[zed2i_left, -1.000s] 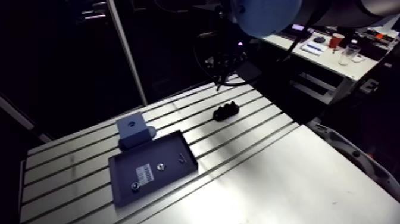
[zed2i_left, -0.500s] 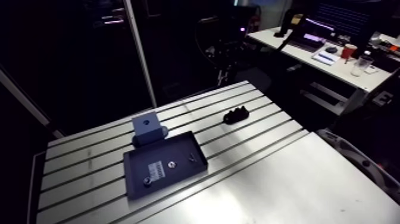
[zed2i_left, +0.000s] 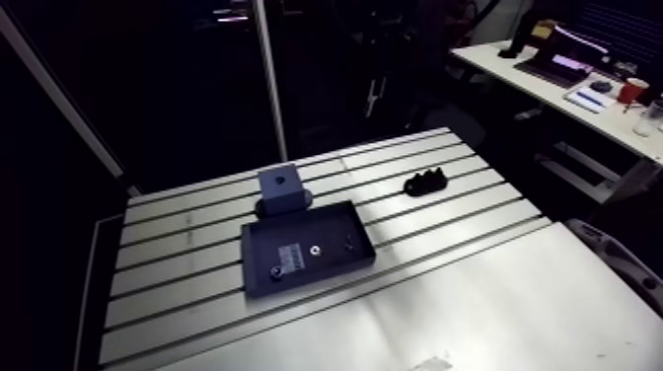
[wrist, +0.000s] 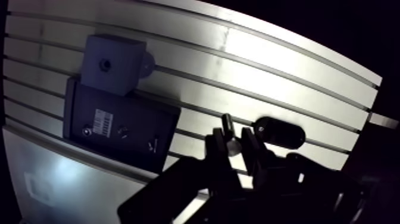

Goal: Pick up the M10 bolt and insert it into the hex recess until seated.

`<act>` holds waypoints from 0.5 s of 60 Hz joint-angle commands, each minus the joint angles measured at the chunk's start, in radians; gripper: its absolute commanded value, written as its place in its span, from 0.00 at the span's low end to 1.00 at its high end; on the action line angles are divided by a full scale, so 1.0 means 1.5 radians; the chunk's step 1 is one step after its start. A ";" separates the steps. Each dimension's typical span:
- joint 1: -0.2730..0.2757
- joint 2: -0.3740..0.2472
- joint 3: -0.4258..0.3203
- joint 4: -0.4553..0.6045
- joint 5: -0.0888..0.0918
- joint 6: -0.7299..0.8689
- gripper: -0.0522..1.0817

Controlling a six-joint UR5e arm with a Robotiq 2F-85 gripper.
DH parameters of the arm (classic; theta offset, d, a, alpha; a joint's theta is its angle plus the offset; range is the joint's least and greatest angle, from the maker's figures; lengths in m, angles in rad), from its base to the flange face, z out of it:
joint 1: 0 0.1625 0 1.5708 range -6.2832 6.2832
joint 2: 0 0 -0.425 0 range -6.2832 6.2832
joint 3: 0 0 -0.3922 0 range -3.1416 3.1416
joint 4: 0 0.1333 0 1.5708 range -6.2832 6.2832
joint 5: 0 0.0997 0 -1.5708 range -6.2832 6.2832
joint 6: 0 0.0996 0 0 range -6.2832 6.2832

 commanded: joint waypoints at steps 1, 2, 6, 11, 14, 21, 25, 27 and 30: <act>0.055 0.034 -0.056 0.065 -0.052 -0.010 0.73; 0.055 0.034 -0.056 0.065 -0.052 -0.010 0.73; 0.067 0.041 -0.063 0.067 -0.063 -0.009 0.73; 0.080 0.044 -0.075 0.075 -0.066 -0.009 0.73; 0.084 0.044 -0.077 0.080 -0.066 -0.009 0.73; 0.099 0.047 -0.087 0.091 -0.066 -0.010 0.73; 0.104 0.047 -0.089 0.092 -0.066 -0.010 0.73; 0.108 0.047 -0.088 0.093 -0.065 -0.010 0.73; 0.111 0.047 -0.088 0.094 -0.066 -0.011 0.73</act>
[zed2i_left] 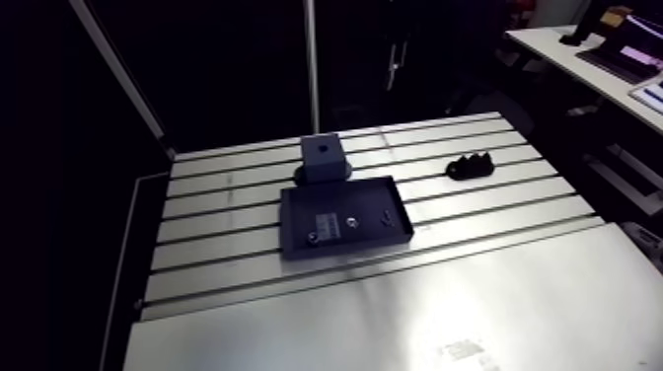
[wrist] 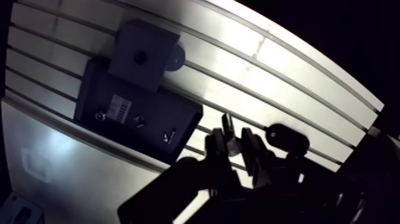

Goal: Pick up the M10 bolt and insert it into the hex recess until seated.

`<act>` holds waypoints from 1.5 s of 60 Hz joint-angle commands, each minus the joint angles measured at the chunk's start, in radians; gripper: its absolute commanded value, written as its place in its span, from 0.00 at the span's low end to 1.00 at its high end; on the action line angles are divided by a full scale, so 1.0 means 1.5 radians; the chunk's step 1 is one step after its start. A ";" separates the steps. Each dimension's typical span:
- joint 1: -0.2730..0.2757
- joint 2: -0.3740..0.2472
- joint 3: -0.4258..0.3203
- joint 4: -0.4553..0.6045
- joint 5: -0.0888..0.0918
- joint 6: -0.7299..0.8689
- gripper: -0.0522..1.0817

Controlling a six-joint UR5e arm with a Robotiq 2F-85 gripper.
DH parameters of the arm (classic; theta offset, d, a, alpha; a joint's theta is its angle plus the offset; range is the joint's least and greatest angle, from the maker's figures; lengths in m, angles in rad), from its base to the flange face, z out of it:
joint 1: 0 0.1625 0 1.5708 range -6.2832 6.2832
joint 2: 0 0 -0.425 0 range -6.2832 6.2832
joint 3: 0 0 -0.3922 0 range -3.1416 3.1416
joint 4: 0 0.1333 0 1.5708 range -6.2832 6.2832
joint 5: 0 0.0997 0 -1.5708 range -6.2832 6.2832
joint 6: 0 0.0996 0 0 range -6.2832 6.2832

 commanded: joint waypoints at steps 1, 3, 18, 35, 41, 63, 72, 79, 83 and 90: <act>0.023 0.003 -0.008 0.011 -0.002 -0.001 0.73; 0.026 0.004 -0.008 0.014 -0.003 -0.001 0.73; 0.057 0.015 -0.012 0.027 -0.008 0.006 0.73; 0.095 0.038 -0.026 0.035 -0.042 0.021 0.73; 0.097 0.041 -0.030 0.038 -0.042 0.022 0.73; 0.126 0.062 -0.035 0.031 -0.039 0.037 0.73; 0.128 0.062 -0.029 0.029 -0.037 0.040 0.73; 0.130 0.066 -0.024 0.027 -0.038 0.042 0.73; 0.131 0.067 -0.023 0.026 -0.038 0.042 0.73; 0.131 0.067 -0.018 0.000 -0.037 0.041 0.73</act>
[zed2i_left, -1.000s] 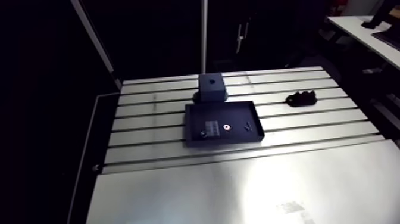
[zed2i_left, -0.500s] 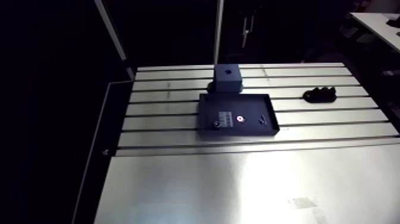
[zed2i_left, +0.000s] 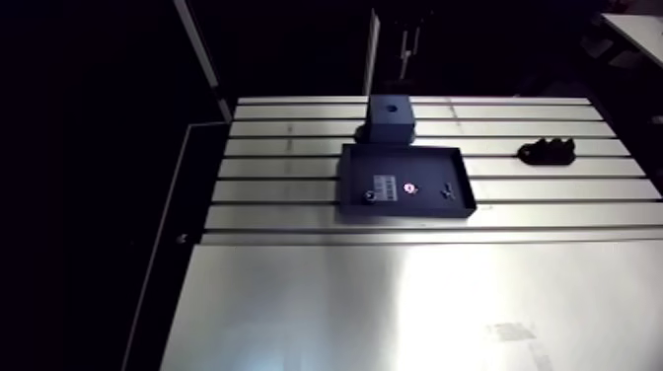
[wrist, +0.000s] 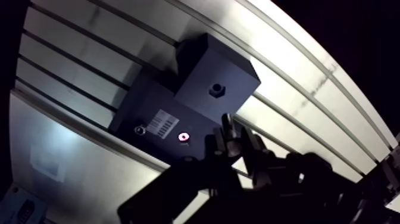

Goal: Pick up the M10 bolt and insert it into the hex recess until seated.

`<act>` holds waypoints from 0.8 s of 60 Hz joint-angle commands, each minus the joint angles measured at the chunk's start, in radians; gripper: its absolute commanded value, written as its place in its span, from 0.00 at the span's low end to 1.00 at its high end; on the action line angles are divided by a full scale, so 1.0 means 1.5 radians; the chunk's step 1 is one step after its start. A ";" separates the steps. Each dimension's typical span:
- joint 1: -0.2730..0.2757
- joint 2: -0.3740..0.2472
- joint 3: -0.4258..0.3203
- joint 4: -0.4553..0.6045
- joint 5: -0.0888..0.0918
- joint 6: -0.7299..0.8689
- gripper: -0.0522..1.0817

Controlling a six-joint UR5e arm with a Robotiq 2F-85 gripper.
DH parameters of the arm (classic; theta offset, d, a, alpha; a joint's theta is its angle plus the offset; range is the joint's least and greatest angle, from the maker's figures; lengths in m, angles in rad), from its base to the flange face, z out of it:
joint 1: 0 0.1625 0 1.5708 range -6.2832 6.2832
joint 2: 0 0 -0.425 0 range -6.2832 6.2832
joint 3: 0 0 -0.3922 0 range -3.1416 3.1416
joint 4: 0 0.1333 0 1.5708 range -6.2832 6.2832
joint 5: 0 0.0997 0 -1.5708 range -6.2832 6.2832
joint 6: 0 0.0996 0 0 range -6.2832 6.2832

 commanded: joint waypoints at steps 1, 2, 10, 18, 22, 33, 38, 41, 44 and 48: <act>0.002 0.003 0.008 -0.027 0.001 0.000 0.73; 0.003 0.004 0.009 -0.033 0.001 0.000 0.73; 0.003 0.009 0.013 -0.037 0.002 0.001 0.73; 0.004 0.013 0.016 -0.048 0.002 0.016 0.73; 0.004 0.014 0.020 -0.050 0.001 0.019 0.73; 0.003 0.014 0.021 -0.050 0.000 0.019 0.73; 0.003 0.014 0.022 -0.050 0.000 0.020 0.73; 0.003 0.014 0.023 -0.050 0.000 0.020 0.73; 0.003 0.014 0.025 -0.050 0.001 0.020 0.73; 0.003 0.013 0.027 -0.050 0.001 0.020 0.73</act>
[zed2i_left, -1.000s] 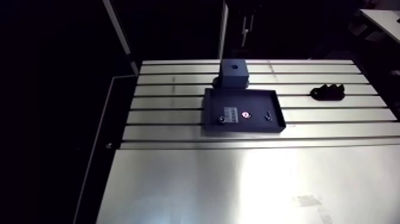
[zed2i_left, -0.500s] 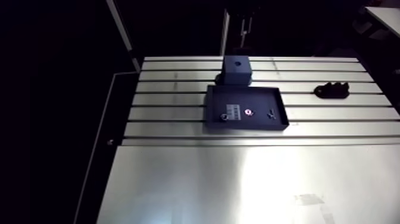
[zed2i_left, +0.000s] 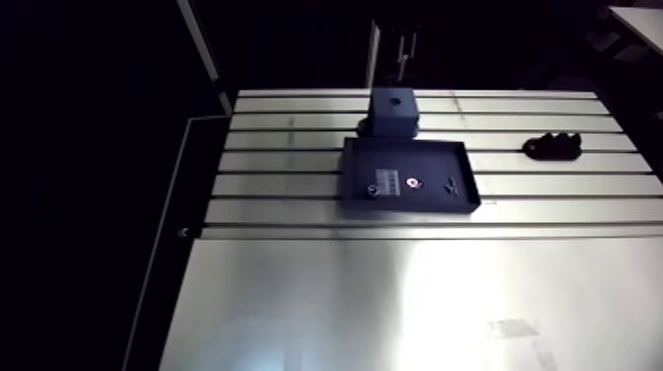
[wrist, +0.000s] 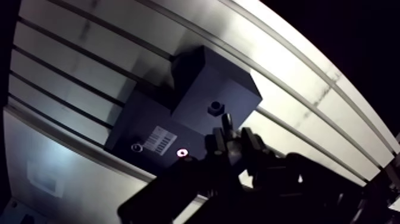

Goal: Pick up the M10 bolt and insert it into the hex recess until seated.

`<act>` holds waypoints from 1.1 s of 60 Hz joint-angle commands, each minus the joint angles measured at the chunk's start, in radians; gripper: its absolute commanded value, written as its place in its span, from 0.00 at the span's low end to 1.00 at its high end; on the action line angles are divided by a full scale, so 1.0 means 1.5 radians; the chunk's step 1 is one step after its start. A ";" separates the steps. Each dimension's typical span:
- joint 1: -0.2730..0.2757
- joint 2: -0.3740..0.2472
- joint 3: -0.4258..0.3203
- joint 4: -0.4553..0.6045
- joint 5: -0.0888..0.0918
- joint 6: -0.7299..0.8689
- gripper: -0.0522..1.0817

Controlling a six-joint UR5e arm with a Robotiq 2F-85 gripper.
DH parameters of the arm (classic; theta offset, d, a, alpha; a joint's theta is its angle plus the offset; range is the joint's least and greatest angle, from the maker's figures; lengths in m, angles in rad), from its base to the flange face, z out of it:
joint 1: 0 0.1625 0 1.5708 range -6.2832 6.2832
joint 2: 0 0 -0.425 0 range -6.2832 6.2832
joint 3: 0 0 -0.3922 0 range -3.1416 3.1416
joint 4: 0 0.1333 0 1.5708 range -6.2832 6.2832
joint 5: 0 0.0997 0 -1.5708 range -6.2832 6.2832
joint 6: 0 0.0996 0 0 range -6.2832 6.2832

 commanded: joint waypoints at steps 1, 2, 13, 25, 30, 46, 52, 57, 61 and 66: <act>0.000 -0.001 0.007 -0.001 0.001 0.001 0.73; 0.000 -0.001 0.007 -0.001 0.001 0.001 0.73; 0.000 -0.002 0.018 -0.002 0.001 0.003 0.73; 0.000 -0.002 0.025 -0.004 0.000 0.014 0.73; 0.000 -0.002 0.029 -0.008 -0.001 0.014 0.73; 0.001 -0.001 0.036 -0.035 0.000 0.011 0.73; 0.001 -0.001 0.037 -0.035 0.000 0.011 0.73; 0.001 -0.001 0.037 -0.035 0.001 0.011 0.73; 0.001 0.000 0.037 -0.035 0.001 0.011 0.73; 0.000 0.000 0.037 -0.035 0.000 0.011 0.73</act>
